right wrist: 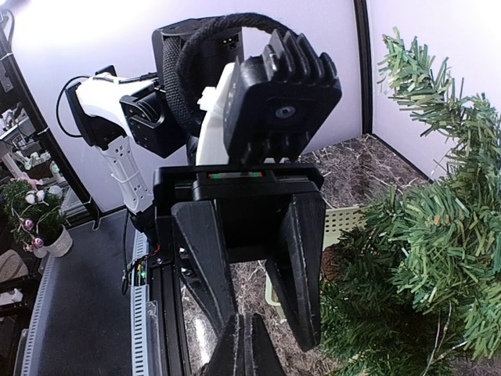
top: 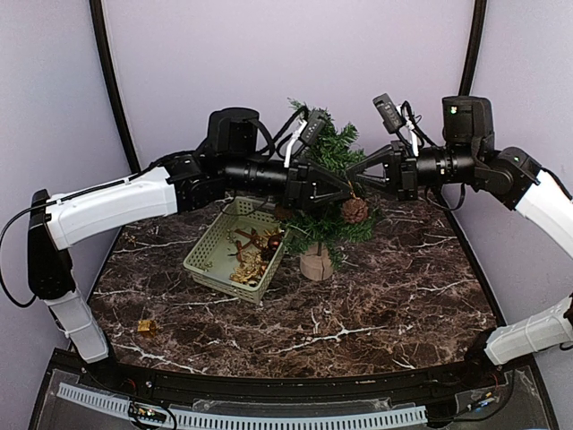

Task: Decorate the small christmas tree
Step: Pass from the right arm to the left

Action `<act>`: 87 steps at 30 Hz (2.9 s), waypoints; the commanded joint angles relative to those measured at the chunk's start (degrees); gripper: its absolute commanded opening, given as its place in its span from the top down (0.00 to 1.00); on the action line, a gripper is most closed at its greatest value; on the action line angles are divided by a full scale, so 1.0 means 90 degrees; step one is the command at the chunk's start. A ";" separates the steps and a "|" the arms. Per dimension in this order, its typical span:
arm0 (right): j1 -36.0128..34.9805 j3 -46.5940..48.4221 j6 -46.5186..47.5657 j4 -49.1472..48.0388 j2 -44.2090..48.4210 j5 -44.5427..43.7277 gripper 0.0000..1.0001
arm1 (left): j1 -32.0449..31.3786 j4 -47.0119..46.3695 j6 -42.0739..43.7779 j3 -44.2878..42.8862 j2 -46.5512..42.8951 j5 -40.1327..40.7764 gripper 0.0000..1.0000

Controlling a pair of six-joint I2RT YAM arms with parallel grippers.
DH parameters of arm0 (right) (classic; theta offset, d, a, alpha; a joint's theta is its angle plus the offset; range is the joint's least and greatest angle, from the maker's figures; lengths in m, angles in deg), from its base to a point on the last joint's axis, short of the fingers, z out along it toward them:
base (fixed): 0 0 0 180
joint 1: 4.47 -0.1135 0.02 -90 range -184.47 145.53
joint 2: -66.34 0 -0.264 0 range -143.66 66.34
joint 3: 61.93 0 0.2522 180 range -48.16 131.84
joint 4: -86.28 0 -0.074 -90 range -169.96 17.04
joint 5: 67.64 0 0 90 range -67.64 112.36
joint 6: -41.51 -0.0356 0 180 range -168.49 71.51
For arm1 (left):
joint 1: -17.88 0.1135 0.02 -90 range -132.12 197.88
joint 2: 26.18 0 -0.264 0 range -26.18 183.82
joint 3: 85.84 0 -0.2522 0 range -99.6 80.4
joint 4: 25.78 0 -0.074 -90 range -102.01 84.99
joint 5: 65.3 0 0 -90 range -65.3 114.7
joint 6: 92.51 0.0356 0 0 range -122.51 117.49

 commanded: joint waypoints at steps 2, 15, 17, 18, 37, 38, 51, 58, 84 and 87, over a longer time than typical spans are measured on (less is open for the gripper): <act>0.0048 0.0144 0.0012 -0.0233 0.0061 0.0086 1.00 | -0.0054 -0.0311 -0.0033 0.0068 -0.0092 -0.0274 0.64; 0.0057 0.0067 -0.0095 -0.0363 0.0134 -0.0192 1.00 | -0.0069 -0.0461 -0.0025 0.0267 -0.0225 -0.0292 0.61; 0.0057 0.0065 -0.0097 -0.0358 0.0137 -0.0242 1.00 | -0.0071 -0.0488 -0.0033 0.0265 -0.0228 -0.0296 0.59; 0.0057 0.0073 -0.0096 -0.0351 0.0128 -0.0266 1.00 | -0.0076 -0.0513 -0.0034 0.0264 -0.0228 -0.0304 0.58; 0.0057 -0.0039 -0.0228 -0.0560 0.0198 -0.0346 1.00 | -0.0079 -0.0392 0.0251 0.0270 -0.0229 0.0411 0.27; 0.0057 -0.0049 -0.0238 -0.0566 0.0194 -0.0327 1.00 | -0.0075 -0.0447 0.0249 0.0272 -0.0224 0.0428 0.27; 0.0057 -0.0120 -0.0234 -0.0549 0.0150 -0.0356 1.00 | -0.0078 -0.0959 0.0210 0.0224 -0.0175 0.0563 0.58; 0.0057 -0.0128 -0.0234 -0.0612 0.0179 -0.0398 1.00 | -0.0072 -0.0952 0.0182 0.0249 -0.0144 0.0508 0.73; 0.0086 -0.2093 -0.1814 -0.3430 0.0965 -0.0856 0.46 | -0.0074 -0.1625 -0.0521 0.0730 -0.0383 0.0208 1.00; 0.0091 -0.2257 -0.2000 -0.3730 0.1025 -0.0926 0.52 | -0.0077 -0.1293 -0.0615 0.0602 -0.0368 0.0507 1.00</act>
